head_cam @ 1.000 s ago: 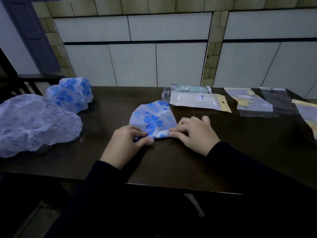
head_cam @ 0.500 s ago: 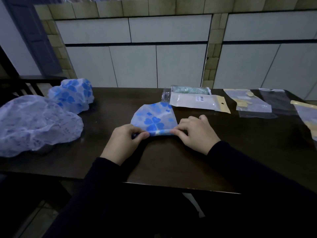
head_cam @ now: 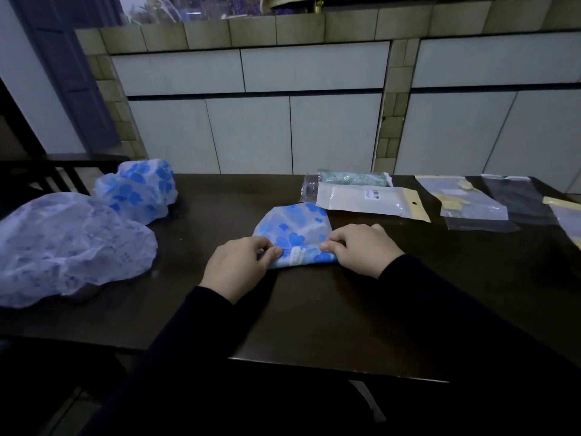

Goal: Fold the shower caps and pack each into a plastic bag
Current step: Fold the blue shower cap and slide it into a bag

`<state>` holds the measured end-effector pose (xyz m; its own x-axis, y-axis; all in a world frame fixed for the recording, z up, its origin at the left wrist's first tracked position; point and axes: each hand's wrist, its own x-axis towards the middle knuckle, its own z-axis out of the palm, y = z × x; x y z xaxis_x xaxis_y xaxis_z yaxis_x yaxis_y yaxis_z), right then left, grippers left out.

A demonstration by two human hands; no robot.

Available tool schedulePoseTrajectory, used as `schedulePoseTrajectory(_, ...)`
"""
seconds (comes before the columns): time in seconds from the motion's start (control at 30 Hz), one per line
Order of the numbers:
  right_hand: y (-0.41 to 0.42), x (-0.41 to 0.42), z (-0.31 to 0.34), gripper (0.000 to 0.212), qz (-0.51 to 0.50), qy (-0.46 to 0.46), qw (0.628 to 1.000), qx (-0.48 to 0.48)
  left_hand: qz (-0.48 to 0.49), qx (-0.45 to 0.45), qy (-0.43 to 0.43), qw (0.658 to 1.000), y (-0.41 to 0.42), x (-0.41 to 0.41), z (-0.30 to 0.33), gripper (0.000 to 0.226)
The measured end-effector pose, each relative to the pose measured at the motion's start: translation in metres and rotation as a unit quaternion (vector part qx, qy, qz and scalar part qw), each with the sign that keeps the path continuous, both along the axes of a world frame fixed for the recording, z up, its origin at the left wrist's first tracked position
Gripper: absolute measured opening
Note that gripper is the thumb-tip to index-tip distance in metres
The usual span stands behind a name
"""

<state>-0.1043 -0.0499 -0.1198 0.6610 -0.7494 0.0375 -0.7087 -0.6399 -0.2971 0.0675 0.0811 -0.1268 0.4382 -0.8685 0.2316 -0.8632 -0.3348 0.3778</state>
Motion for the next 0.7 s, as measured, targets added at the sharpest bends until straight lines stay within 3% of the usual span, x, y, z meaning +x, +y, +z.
schedulePoseTrajectory(0.17,0.011,-0.001,0.001,0.028,-0.025,0.004,0.989,-0.146,0.005,-0.013,-0.052,0.999,-0.005,-0.003,-0.005,0.027)
schedulePoseTrajectory(0.3,0.019,-0.003,-0.008,0.023,0.064,-0.078,0.960,-0.261,-0.017,-0.129,-0.108,0.986,-0.005,-0.003,-0.010,0.017)
schedulePoseTrajectory(0.37,0.024,-0.002,-0.013,0.039,0.103,-0.078,0.946,-0.298,-0.082,-0.174,-0.137,0.972,-0.007,-0.002,-0.012,0.007)
schedulePoseTrajectory(0.43,0.030,-0.002,-0.012,0.050,0.107,-0.018,0.949,-0.296,-0.144,-0.155,-0.098,0.973,-0.008,-0.001,-0.012,0.016)
schedulePoseTrajectory(0.53,0.031,-0.005,-0.008,0.053,0.080,0.044,0.967,-0.236,-0.149,-0.113,-0.003,0.982,-0.008,0.001,-0.015,0.034)
schedulePoseTrajectory(0.7,0.028,-0.006,-0.007,0.038,0.036,0.016,0.989,-0.141,-0.147,-0.083,0.022,0.985,-0.004,0.002,-0.014,0.022)
